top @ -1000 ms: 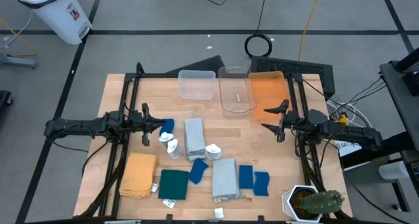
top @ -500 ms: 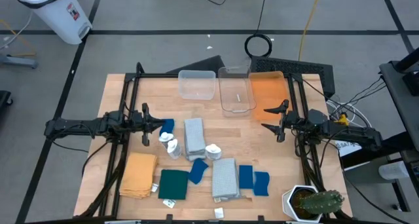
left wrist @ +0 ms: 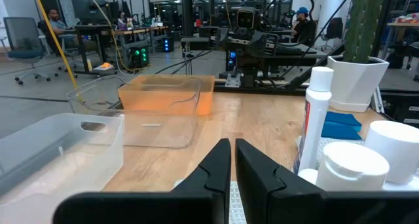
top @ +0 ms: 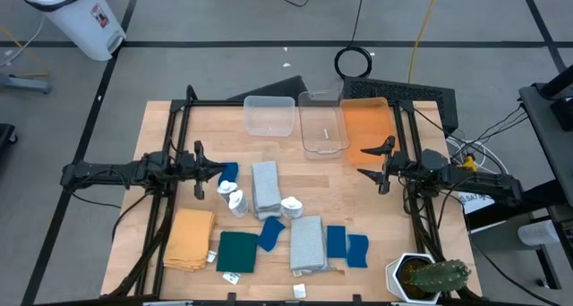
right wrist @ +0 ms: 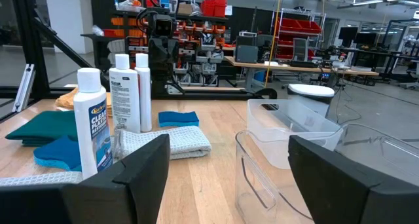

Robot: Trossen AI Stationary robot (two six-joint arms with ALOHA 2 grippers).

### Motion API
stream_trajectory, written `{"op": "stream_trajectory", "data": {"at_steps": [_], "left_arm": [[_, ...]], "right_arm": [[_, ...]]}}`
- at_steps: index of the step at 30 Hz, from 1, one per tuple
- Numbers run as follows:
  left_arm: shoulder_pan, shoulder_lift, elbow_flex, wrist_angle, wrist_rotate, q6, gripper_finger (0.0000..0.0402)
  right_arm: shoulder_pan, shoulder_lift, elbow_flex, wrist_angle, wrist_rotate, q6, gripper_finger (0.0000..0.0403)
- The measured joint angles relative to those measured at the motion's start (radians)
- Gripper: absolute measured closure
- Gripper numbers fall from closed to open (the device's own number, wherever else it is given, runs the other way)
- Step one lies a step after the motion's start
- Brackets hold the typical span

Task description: Pick & Place Kitchen Items

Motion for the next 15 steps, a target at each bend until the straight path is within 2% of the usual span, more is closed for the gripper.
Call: {"op": "stream_trajectory", "data": {"at_steps": [5, 12, 15], "left_arm": [[0.0, 0.0, 0.0, 0.0, 0.0, 0.0, 0.0376], [0.0, 0.0, 0.0, 0.0, 0.0, 0.0, 0.0376], [0.0, 0.0, 0.0, 0.0, 0.0, 0.0, 0.0376]], "right_arm": [[0.0, 0.001, 0.0, 0.058, 0.004, 0.029, 0.0124], [0.0, 0.0, 0.0, 0.208, 0.004, 0.167, 0.0124], [0.0, 0.0, 0.0, 0.257, 0.004, 0.289, 0.0124]]}}
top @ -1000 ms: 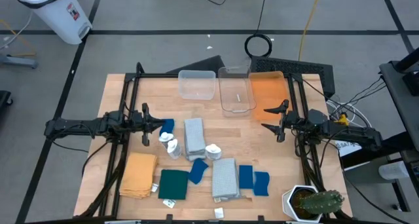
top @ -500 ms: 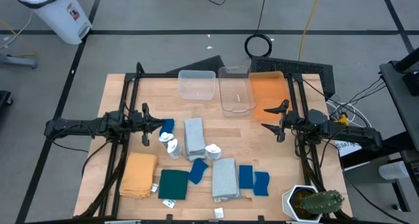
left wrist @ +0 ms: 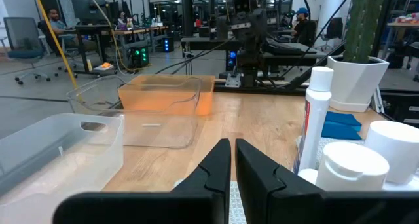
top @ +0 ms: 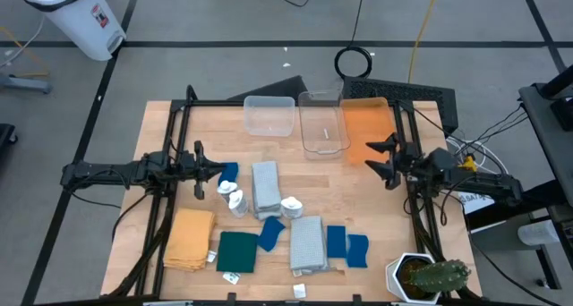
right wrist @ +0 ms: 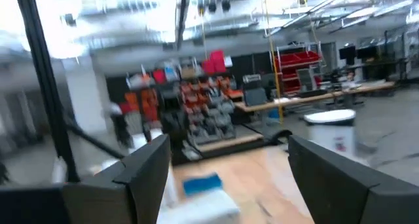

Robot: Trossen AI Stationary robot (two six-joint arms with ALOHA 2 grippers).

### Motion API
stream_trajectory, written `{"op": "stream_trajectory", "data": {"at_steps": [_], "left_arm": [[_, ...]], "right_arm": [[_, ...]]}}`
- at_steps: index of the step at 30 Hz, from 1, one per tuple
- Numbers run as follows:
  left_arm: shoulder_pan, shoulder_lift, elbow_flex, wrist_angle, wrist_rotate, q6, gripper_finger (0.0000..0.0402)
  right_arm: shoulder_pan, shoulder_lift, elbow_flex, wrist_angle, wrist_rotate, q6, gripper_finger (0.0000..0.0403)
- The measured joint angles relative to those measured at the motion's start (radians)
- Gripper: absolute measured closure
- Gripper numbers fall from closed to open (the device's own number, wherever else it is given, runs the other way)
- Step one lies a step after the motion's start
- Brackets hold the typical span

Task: Pick & Place Kitchen Items
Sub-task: Put the blue sponge into the white bin

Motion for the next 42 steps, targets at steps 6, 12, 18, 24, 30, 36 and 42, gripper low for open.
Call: {"op": "stream_trajectory", "data": {"at_steps": [6, 12, 18, 24, 30, 36, 42], "left_arm": [[0.0, 0.0, 0.0, 0.0, 0.0, 0.0, 0.0376], [0.0, 0.0, 0.0, 0.0, 0.0, 0.0, 0.0376], [0.0, 0.0, 0.0, 0.001, 0.0, 0.0, 0.0376], [0.0, 0.0, 0.0, 0.001, 0.0, 0.0, 0.0376], [0.0, 0.0, 0.0, 0.0, 0.0, 0.0, 0.0376], [0.0, 0.0, 0.0, 0.001, 0.0, 0.0, 0.0376], [0.0, 0.0, 0.0, -0.001, 0.0, 0.0, 0.0376]], "right_arm": [[0.0, 0.0, 0.0, 0.04, 0.0, 0.183, 0.0124], [0.0, 0.001, 0.0, 0.033, 0.047, 0.229, 0.0124], [0.001, 0.059, 0.0, 0.026, -0.176, 0.34, 0.0124], [0.018, 0.183, 0.0, 0.139, -0.211, 0.266, 0.0124], [0.152, 0.389, 0.028, 0.352, -0.212, 0.147, 0.0124], [0.351, 0.663, 0.3, 0.024, -0.093, 0.047, 0.0124], [0.53, 0.993, 0.537, -0.292, 0.126, 0.019, 0.0124]]}}
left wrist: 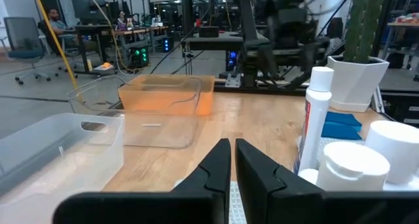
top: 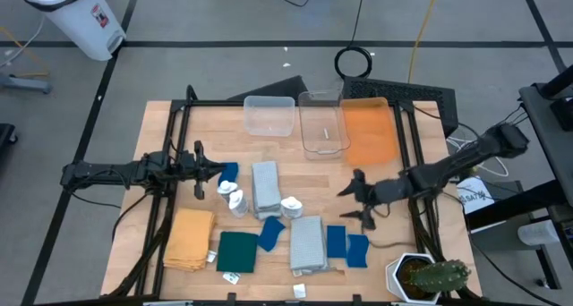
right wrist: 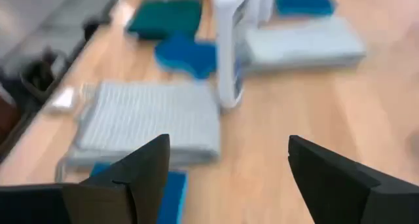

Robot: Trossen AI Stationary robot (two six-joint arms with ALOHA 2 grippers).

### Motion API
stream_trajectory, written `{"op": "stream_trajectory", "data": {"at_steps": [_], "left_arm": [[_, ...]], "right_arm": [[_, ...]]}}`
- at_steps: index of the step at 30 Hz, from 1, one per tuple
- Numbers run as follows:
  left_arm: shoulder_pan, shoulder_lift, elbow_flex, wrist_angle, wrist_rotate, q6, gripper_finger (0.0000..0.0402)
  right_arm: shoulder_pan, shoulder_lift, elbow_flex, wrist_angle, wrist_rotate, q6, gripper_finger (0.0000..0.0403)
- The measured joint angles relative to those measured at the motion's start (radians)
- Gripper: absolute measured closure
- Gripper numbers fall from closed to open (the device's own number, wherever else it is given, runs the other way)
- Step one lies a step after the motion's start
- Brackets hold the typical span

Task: Pick & Place Kitchen Items
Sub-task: Put the blue sponge into the white bin

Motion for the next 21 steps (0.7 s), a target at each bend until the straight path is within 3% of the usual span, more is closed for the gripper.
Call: {"op": "stream_trajectory", "data": {"at_steps": [7, 21], "left_arm": [[0.0, 0.0, 0.0, 0.001, 0.0, 0.0, 0.0376], [0.0, 0.0, 0.0, 0.001, 0.0, 0.0, 0.0376]], "right_arm": [[0.044, 0.253, 0.1, -0.033, -0.089, 0.113, 0.0124], [0.045, 0.455, 0.104, -0.035, -0.146, 0.175, 0.0124]]}}
